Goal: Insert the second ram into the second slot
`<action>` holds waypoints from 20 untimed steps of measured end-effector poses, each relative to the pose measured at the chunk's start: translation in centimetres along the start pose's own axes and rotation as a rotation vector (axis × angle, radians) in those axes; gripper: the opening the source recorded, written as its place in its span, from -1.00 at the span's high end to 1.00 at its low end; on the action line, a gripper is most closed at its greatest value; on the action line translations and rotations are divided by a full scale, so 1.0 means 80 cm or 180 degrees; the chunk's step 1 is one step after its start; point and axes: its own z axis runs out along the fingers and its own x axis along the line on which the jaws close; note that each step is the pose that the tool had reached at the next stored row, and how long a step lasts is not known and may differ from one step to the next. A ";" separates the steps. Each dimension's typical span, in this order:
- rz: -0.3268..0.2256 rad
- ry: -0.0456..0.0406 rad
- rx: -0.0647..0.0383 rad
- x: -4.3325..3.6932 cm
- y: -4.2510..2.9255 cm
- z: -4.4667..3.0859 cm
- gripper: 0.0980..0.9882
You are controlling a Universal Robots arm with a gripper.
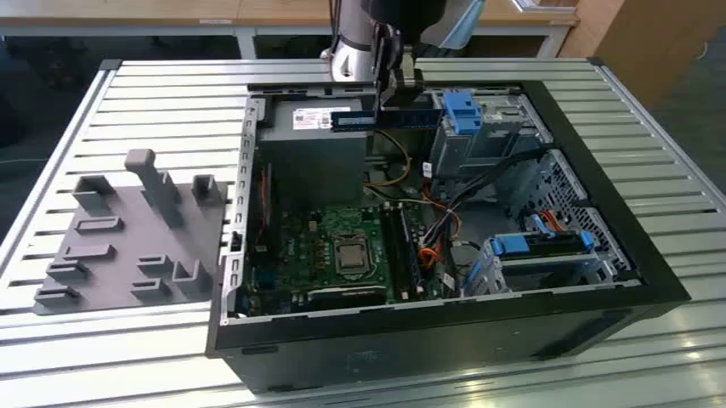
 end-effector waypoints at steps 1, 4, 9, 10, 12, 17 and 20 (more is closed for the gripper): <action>0.0000 0.0000 0.0000 0.000 0.0000 0.0000 0.91; 0.0000 0.0000 0.0000 0.000 0.0000 0.0000 0.91; 0.0000 0.0000 0.0000 0.001 0.0001 0.0000 0.91; 0.0000 0.0000 0.0000 0.002 0.0001 -0.0001 0.91; 0.0000 0.0000 0.0000 0.002 0.0001 0.0000 0.91; 0.0000 0.0000 0.0000 0.004 0.0001 0.0000 0.91; 0.0000 0.0000 0.0000 0.005 0.0002 -0.0001 0.91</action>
